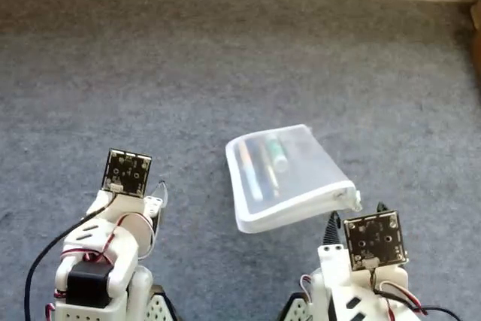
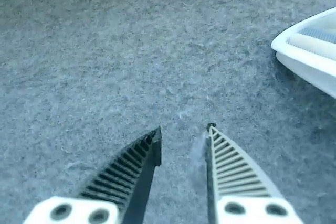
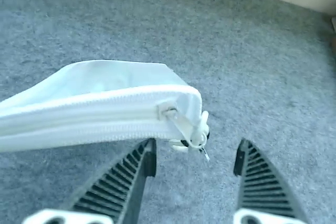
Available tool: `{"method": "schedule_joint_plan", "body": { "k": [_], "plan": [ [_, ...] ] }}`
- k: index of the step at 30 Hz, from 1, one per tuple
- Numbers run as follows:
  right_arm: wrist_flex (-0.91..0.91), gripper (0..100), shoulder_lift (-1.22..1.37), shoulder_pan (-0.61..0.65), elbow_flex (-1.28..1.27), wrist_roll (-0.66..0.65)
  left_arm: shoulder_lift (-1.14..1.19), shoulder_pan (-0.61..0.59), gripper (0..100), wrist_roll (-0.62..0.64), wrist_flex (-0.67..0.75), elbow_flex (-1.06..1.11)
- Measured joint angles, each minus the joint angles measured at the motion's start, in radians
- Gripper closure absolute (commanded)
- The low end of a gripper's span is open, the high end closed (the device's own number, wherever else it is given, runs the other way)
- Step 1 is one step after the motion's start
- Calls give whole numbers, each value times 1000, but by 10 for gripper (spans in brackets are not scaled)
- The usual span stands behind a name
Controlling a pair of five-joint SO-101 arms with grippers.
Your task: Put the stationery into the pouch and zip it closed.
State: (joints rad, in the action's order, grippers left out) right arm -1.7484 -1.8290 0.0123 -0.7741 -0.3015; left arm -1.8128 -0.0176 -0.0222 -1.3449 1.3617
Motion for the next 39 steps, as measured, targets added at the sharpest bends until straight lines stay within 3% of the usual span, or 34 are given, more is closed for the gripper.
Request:
{"method": "schedule_joint_plan", "body": {
  "k": [8,15,21,28,39],
  "plan": [
    [0,767,0,6,183,0,-2,0,853,0,5,74],
    [0,767,0,6,235,0,8,0,856,3,135,193],
    [0,783,0,6,80,0,3,0,856,3,158,198],
    [87,991,0,6,-81,0,3,0,857,3,160,198],
    [350,994,0,6,-327,0,3,-11,857,3,160,245]
  ]
}}
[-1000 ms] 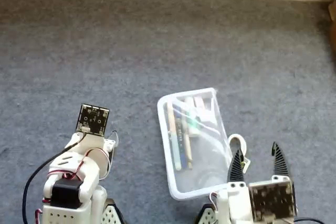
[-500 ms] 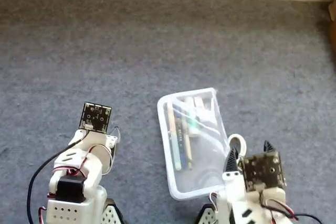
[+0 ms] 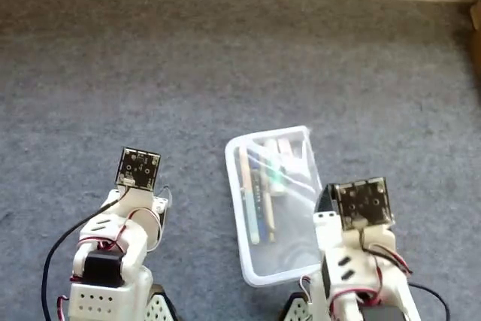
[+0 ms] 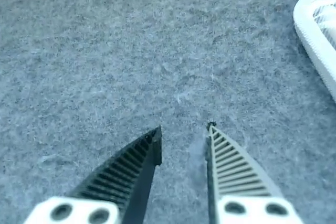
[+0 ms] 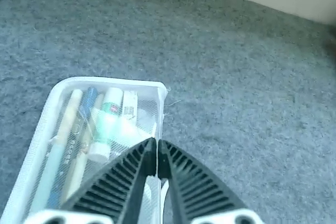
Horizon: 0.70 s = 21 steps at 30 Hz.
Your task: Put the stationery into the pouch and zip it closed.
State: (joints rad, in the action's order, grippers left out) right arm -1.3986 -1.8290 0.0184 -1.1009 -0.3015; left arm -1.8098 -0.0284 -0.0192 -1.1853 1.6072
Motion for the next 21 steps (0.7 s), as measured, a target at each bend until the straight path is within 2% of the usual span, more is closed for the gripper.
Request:
{"method": "schedule_joint_plan", "body": {
  "k": [5,9,21],
  "plan": [
    [187,994,6,0,-299,0,0,0,857,0,2,0],
    [247,994,8,0,-466,0,0,0,857,0,2,5],
    [276,994,0,-6,-566,3,0,0,857,0,123,66]
  ]
}}
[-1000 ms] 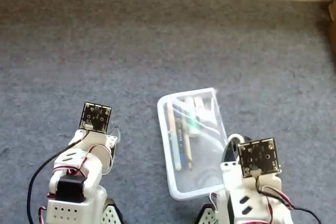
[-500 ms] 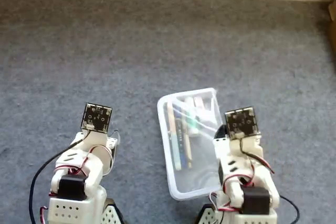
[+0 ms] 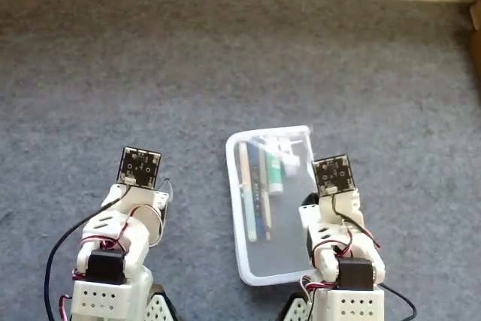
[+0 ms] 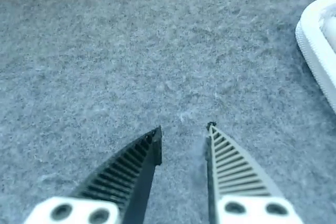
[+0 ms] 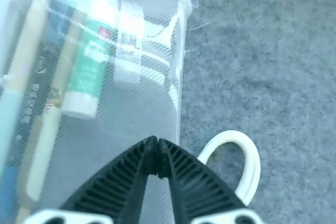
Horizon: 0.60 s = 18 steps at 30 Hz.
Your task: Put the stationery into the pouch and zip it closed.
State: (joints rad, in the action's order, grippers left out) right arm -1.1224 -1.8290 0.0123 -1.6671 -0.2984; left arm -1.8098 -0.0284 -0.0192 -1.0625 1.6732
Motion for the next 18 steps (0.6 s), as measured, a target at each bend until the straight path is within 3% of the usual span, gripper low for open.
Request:
{"method": "schedule_joint_plan", "body": {
  "k": [13,18],
  "plan": [
    [-28,994,-2,0,0,0,0,0,857,0,-3,0],
    [-37,994,-2,0,0,0,0,0,859,0,-126,0]
  ]
}}
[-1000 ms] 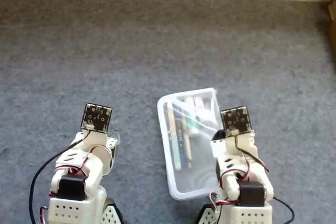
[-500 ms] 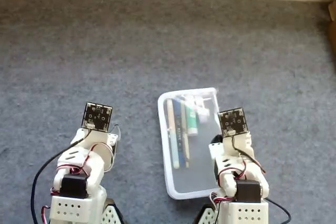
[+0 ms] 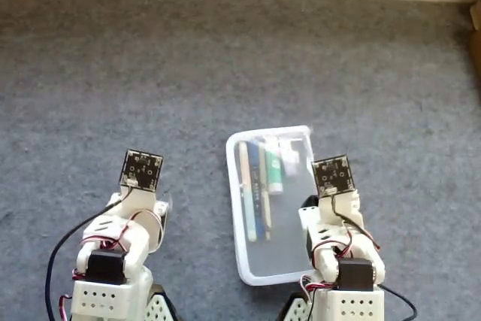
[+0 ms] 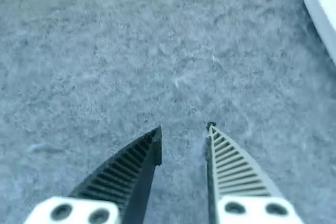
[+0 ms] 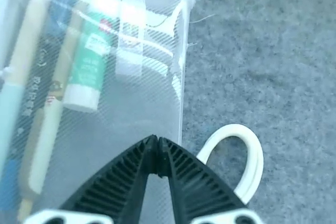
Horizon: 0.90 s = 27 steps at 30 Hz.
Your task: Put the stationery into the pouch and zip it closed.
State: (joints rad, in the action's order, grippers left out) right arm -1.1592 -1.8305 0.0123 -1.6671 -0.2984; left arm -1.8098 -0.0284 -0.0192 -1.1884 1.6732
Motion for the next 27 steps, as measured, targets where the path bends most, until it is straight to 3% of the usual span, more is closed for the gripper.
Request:
{"method": "schedule_joint_plan", "body": {
  "k": [4,9,27],
  "plan": [
    [-18,994,0,3,0,9,0,0,995,0,-41,0],
    [-37,994,0,2,-2,64,0,0,960,0,-51,0],
    [-54,994,0,5,-2,63,0,0,958,0,-123,0]
  ]
}}
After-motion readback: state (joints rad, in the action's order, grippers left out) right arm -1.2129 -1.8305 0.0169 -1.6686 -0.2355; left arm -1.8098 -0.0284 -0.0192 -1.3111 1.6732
